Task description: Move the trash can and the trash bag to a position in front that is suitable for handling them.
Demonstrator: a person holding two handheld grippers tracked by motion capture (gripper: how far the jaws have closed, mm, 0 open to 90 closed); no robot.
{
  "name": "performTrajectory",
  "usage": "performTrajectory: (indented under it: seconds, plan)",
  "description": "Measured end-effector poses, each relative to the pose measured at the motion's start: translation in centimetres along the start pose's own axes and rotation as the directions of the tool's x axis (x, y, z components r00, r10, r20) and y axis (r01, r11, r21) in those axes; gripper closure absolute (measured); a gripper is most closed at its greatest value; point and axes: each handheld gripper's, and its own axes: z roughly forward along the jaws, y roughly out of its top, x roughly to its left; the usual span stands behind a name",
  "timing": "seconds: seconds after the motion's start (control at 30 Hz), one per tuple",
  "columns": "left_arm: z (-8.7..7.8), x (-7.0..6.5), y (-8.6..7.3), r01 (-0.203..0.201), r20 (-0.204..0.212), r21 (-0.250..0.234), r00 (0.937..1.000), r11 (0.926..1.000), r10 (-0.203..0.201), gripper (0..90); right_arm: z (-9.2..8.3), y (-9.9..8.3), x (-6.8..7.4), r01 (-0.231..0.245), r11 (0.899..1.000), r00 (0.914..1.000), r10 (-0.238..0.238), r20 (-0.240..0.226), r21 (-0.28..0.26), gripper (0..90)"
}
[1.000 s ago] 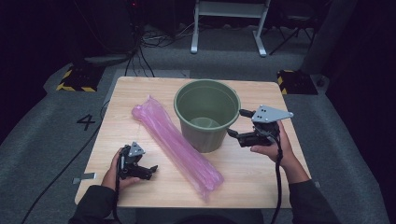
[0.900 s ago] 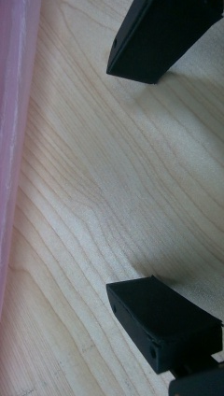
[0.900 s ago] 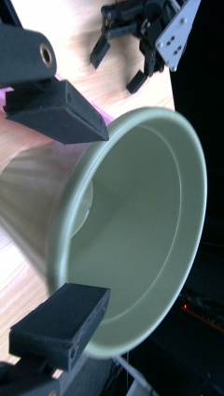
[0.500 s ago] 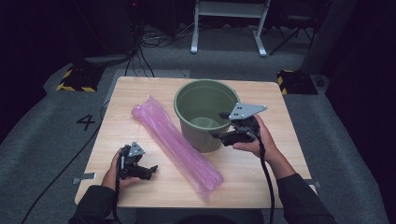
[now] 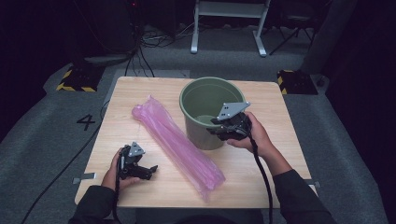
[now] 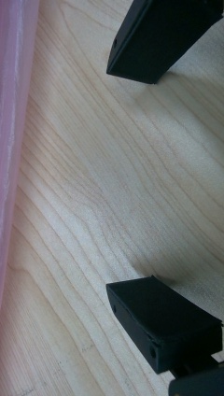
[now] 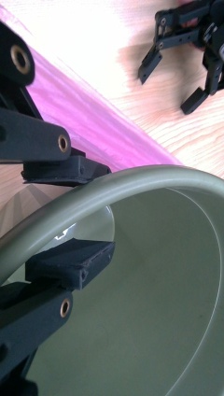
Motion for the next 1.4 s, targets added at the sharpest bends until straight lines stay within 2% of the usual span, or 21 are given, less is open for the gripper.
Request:
performTrajectory:
  seconds: [0.2,0.3,0.37,0.4,0.47,0.5,0.53,0.57,0.6,0.67,0.7,0.73,0.77,0.8,0.9,1.0,1.17,1.2,1.27,1.33,1.4]
  plan:
    - [0.0,0.0,0.0,0.0,0.0,0.0,1.0,1.0,0.0,0.4,0.0,-0.1,-0.4,0.004,1.0,0.9999,-0.005,0.016,0.026,61.3]
    - [0.0,0.0,0.0,0.0,0.0,0.0,1.0,1.0,0.0,0.4,0.1,-0.5,-1.0,-0.007,0.999,0.9987,0.005,0.051,0.039,58.4]
    - [0.0,0.0,0.0,0.001,0.0,0.0,1.0,1.0,-0.001,0.4,0.1,-0.7,-1.2,-0.015,0.999,0.9985,0.013,0.054,0.036,56.9]
    - [0.0,0.0,0.0,0.0,0.0,0.0,1.0,1.0,0.0,0.3,0.1,-0.8,-1.3,-0.022,0.999,0.9981,0.02,0.058,0.032,53.3]
    - [0.0,0.0,0.0,0.001,0.0,0.0,1.0,1.0,-0.001,0.4,0.1,-1.0,-1.5,-0.025,0.999,0.9971,0.023,0.073,0.022,40.5]
    - [0.0,0.0,0.0,0.001,0.0,0.001,1.0,1.0,-0.001,0.4,-0.3,-1.2,-1.5,-0.048,0.999,0.9956,0.048,0.08,-0.006,35.0]
    - [0.0,0.0,0.0,0.001,0.0,0.001,1.0,1.0,-0.001,0.4,-0.3,-1.2,-1.5,-0.048,0.999,0.9956,0.048,0.08,-0.006,35.0]
    - [0.0,0.0,0.0,0.002,-0.001,0.001,1.0,1.0,-0.002,0.3,-1.0,-1.3,-1.4,-0.053,0.998,0.9939,0.057,0.095,-0.047,29.8]
    - [0.0,0.0,0.0,0.003,-0.002,0.0,1.0,1.0,-0.003,0.3,-1.0,-1.3,-1.4,-0.053,0.998,0.9939,0.057,0.095,-0.047,29.8]
    - [0.0,0.0,0.0,0.004,-0.003,0.0,1.0,1.0,-0.004,0.3,-1.9,-1.5,-1.1,-0.058,0.995,0.9914,0.067,0.113,-0.083,28.4]
    - [0.0,-0.1,0.0,0.008,-0.005,0.0,1.0,1.0,-0.008,0.3,-3.0,-1.8,-0.8,-0.053,0.991,0.9884,0.07,0.135,-0.12,27.6]
    - [0.0,-0.1,0.0,0.008,-0.005,0.0,1.0,1.0,-0.008,0.3,-3.0,-1.8,-0.8,-0.053,0.991,0.9884,0.07,0.135,-0.12,27.6]
    - [0.0,-0.1,0.0,0.006,-0.007,0.003,1.0,1.0,-0.006,0.3,-4.0,-2.3,-0.5,-0.056,0.987,0.9858,0.078,0.149,-0.15,27.6]
    - [0.0,-0.1,0.0,0.009,-0.007,0.004,0.9999,1.0,-0.009,0.3,-4.0,-2.3,-0.5,-0.056,0.987,0.9858,0.078,0.149,-0.15,27.6]
    - [0.0,-0.3,0.1,0.012,-0.011,0.002,0.9999,0.9999,-0.012,0.3,-5.8,-3.4,0.3,-0.077,0.979,0.9837,0.106,0.145,-0.189,27.8]
    - [0.1,-0.4,0.1,0.007,-0.009,0.001,0.9999,1.0,-0.007,0.3,-6.5,-4.0,0.6,-0.07,0.978,0.9805,0.104,0.167,-0.198,28.1]
    - [0.0,-0.5,0.1,0.003,-0.011,0.005,0.9999,1.0,-0.003,0.3,-7.6,-6.4,1.4,-0.113,0.966,0.9767,0.151,0.153,-0.23,28.4]
    - [0.0,-0.5,0.1,0.003,-0.011,0.005,0.9999,1.0,-0.003,0.3,-7.6,-6.4,1.4,-0.113,0.966,0.9767,0.151,0.153,-0.23,28.4]
    - [0.1,-0.5,0.1,0.005,-0.013,0.002,0.9999,1.0,-0.005,0.3,-7.6,-7.3,1.9,-0.128,0.961,0.9772,0.165,0.134,-0.247,29.0]
    - [0.1,-0.6,0.1,0.013,-0.01,0.0,0.9999,0.9999,-0.013,0.3,-7.5,-8.1,2.7,-0.132,0.961,0.9756,0.17,0.14,-0.244,29.2]
    - [0.1,-0.7,0.1,0.009,-0.01,0.002,0.9999,1.0,-0.009,0.3,-7.2,-8.9,3.5,-0.129,0.963,0.979,0.161,0.124,-0.236,29.0]
